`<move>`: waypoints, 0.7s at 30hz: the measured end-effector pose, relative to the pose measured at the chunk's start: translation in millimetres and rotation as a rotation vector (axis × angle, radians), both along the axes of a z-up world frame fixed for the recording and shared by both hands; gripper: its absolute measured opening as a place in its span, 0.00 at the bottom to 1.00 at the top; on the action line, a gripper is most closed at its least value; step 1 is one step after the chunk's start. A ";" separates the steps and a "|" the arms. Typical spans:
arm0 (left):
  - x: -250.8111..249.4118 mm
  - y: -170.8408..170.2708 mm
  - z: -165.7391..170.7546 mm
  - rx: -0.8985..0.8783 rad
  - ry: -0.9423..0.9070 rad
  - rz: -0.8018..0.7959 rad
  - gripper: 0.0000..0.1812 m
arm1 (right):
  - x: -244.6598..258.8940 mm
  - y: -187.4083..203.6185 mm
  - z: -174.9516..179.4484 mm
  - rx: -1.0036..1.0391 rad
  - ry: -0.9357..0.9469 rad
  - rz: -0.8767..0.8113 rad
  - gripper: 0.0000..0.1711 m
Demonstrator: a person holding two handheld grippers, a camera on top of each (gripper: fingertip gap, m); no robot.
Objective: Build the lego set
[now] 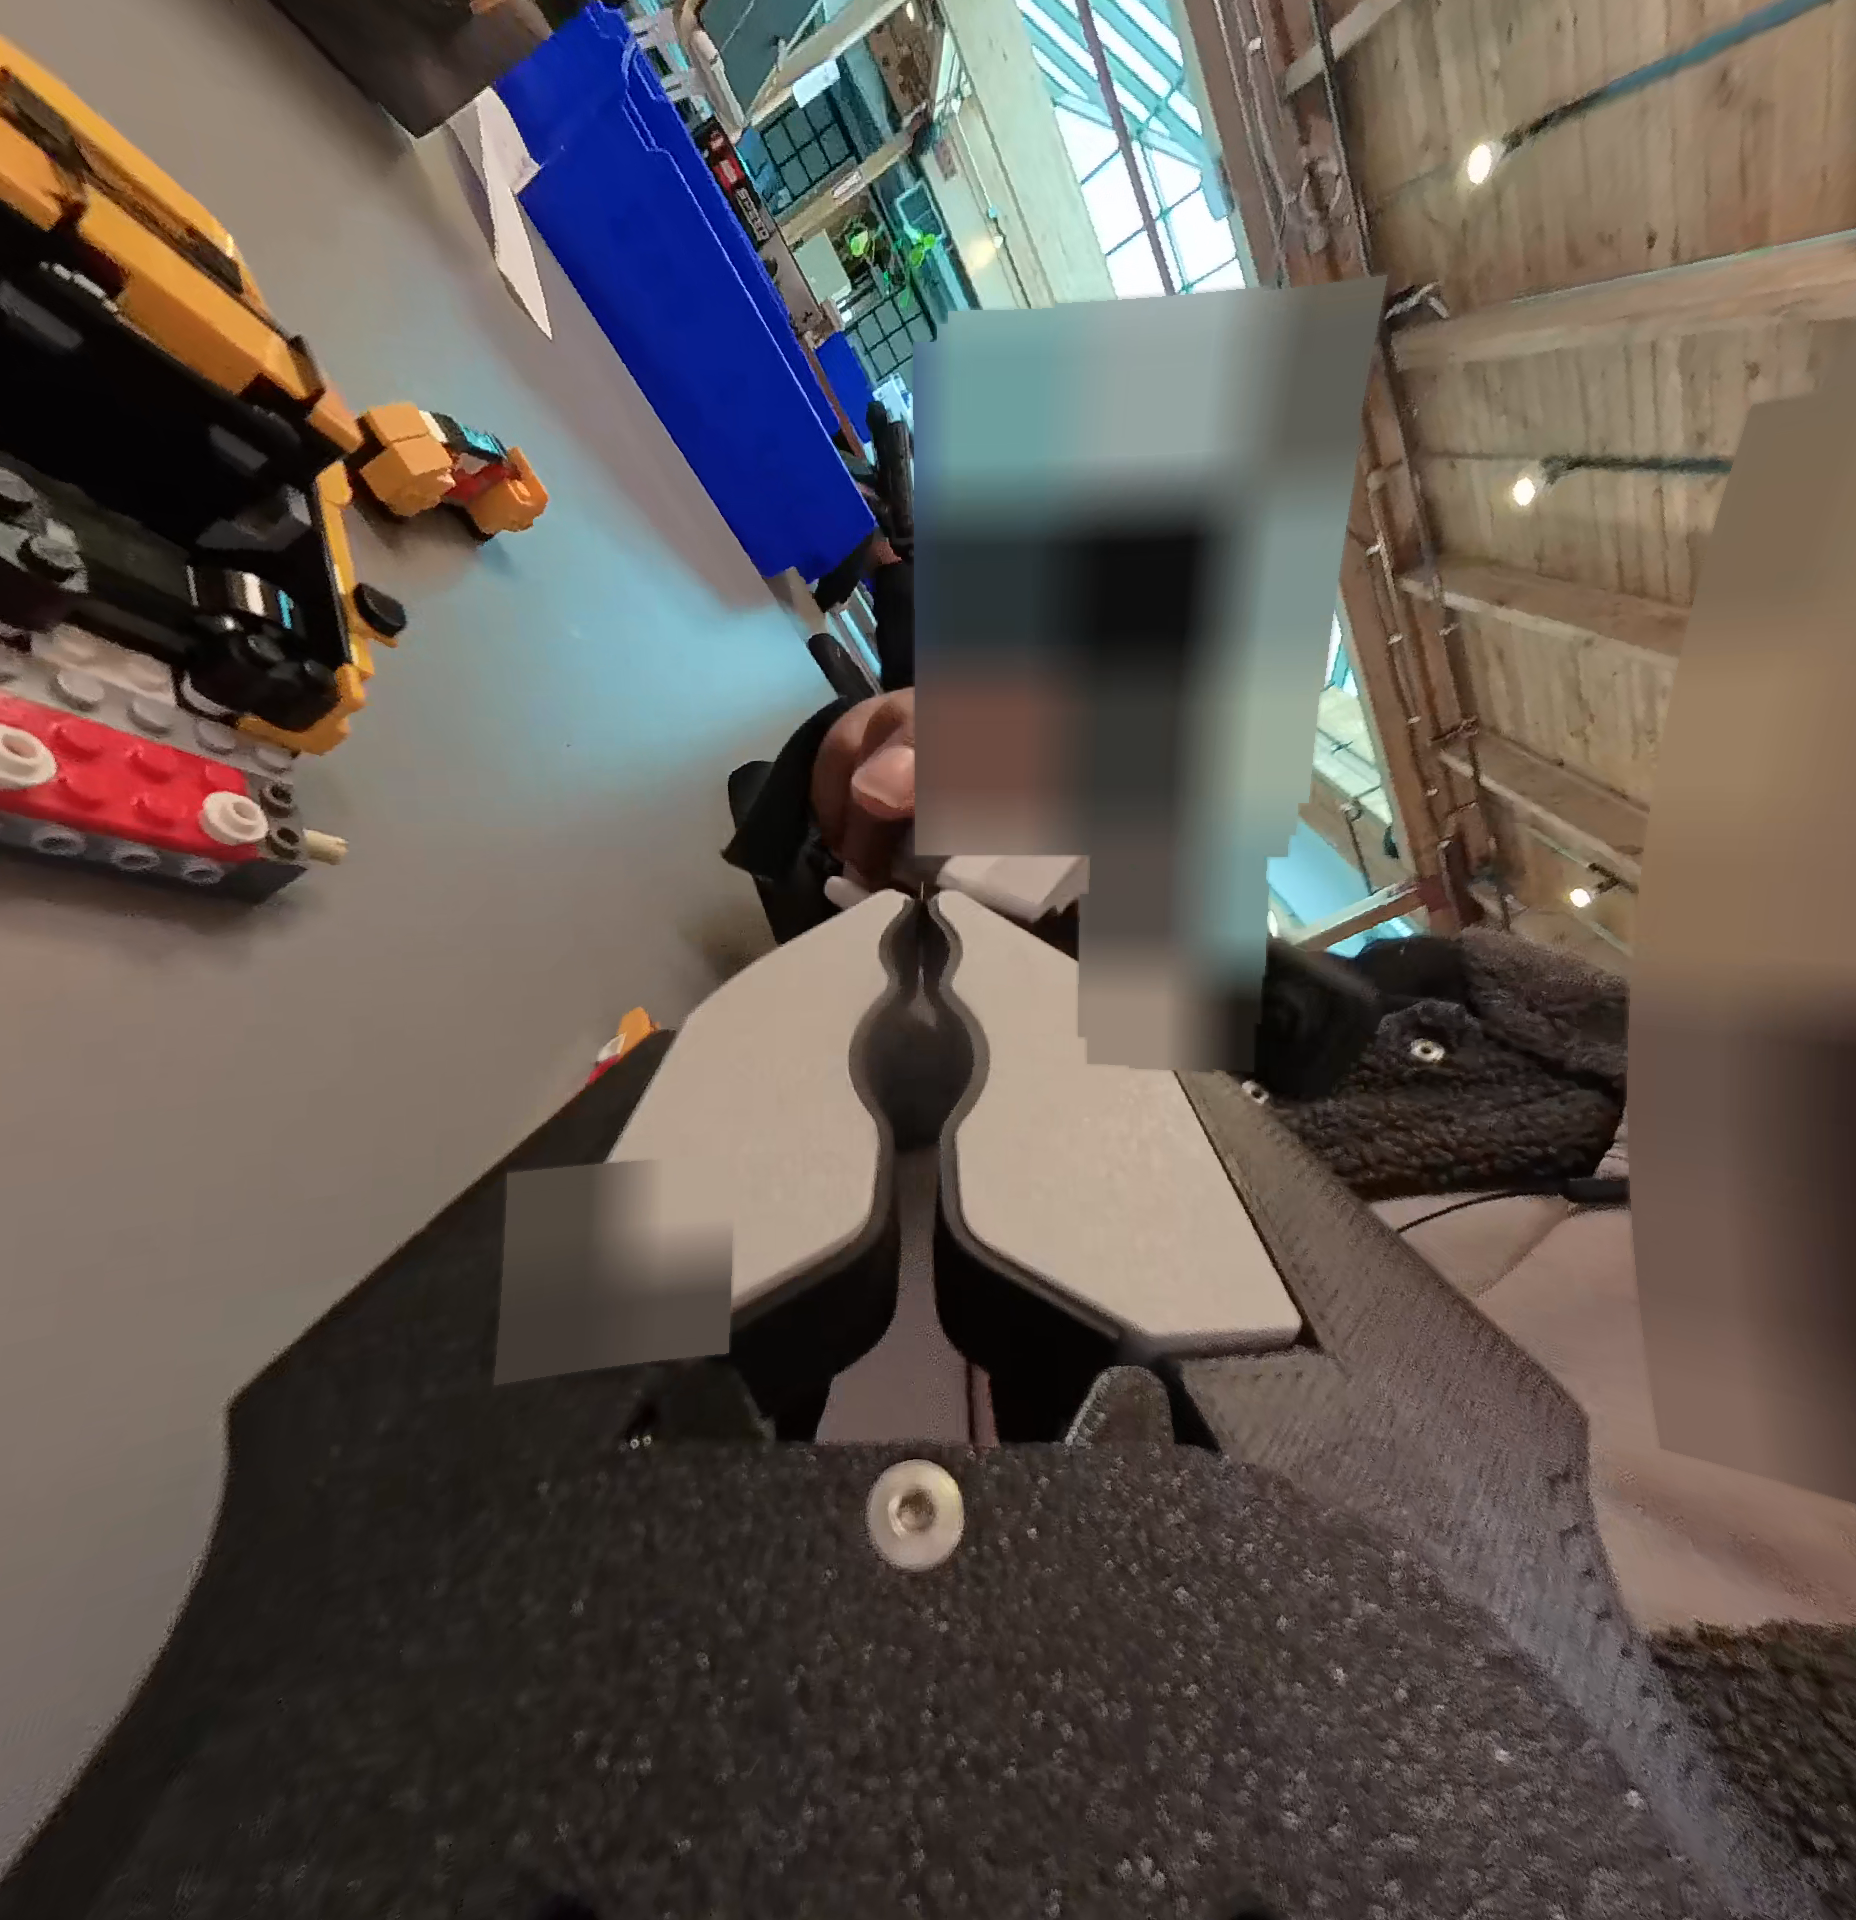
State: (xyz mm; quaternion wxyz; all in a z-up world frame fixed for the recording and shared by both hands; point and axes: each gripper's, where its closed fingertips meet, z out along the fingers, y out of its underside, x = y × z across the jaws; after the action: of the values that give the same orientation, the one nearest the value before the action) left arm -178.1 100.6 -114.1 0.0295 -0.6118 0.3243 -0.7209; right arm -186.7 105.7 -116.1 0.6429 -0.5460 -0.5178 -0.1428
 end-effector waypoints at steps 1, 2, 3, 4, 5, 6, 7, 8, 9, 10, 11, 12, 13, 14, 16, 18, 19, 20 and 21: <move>-0.4 -0.9 0.4 0.031 -0.002 -0.004 0.00 | -0.8 -1.2 0.1 -0.066 0.064 0.021 0.10; -0.7 0.0 2.1 0.062 -0.009 0.005 0.00 | -2.9 -3.5 -1.4 -0.149 0.129 0.053 0.14; -1.4 1.1 3.7 0.089 -0.016 0.010 0.00 | -2.5 -3.5 -1.1 -0.207 0.186 0.062 0.15; -2.2 2.0 4.7 0.110 -0.019 0.012 0.00 | -1.2 -2.9 -0.2 -0.235 0.219 0.063 0.16; -2.9 2.6 5.2 0.127 -0.021 0.013 0.00 | -0.5 -3.1 1.8 -0.256 0.257 0.073 0.16; -3.7 2.1 6.1 0.145 -0.026 0.009 0.00 | -1.2 -4.7 3.3 -0.309 0.316 0.097 0.15; -4.4 0.5 6.7 0.177 -0.032 -0.001 0.00 | -2.1 -7.0 3.3 -0.402 0.391 0.127 0.14; -4.9 -1.5 5.8 0.234 -0.029 -0.010 0.00 | -0.8 -7.3 5.0 -0.487 0.473 0.142 0.14; -5.3 -3.0 2.9 0.315 -0.015 -0.015 0.00 | 0.8 -8.5 9.1 -0.551 0.549 0.169 0.13; -5.8 -4.4 -0.4 0.407 0.000 -0.020 0.00 | 1.9 -11.6 13.5 -0.615 0.615 0.207 0.10; -6.3 -6.0 -2.7 0.493 0.007 -0.024 0.00 | 3.5 -13.1 15.9 -0.677 0.666 0.228 0.09; -6.5 -7.7 -3.6 0.569 0.007 -0.027 0.00 | 4.2 -14.9 16.3 -0.735 0.698 0.247 0.09; -6.5 -9.2 -4.5 0.638 0.008 -0.027 0.00 | 3.8 -17.4 15.2 -0.785 0.714 0.264 0.08; -6.2 -10.5 -5.9 0.705 0.010 -0.027 0.00 | 3.2 -18.5 13.2 -0.821 0.720 0.268 0.07; -5.4 -13.7 -9.0 0.822 0.015 -0.030 0.00 | 1.0 -19.7 5.7 -0.865 0.698 0.260 0.06; -4.6 -17.2 -13.1 0.924 0.025 -0.041 0.00 | -2.1 -21.2 -1.5 -0.884 0.660 0.250 0.06; -4.2 -19.0 -14.7 0.968 0.026 -0.046 0.00 | -3.3 -22.0 -4.0 -0.888 0.644 0.247 0.06; -3.9 -20.6 -15.9 1.003 0.026 -0.050 0.00 | -4.3 -22.9 -6.3 -0.892 0.629 0.246 0.05; -3.7 -22.1 -17.0 1.031 0.028 -0.055 0.00 | -4.6 -23.2 -8.0 -0.892 0.618 0.244 0.05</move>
State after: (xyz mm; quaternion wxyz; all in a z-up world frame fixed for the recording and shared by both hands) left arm -181.8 78.4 -131.1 0.3038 -0.5184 0.6539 -0.4598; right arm -191.4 82.5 -124.1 0.4834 -0.7177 -0.3748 0.3327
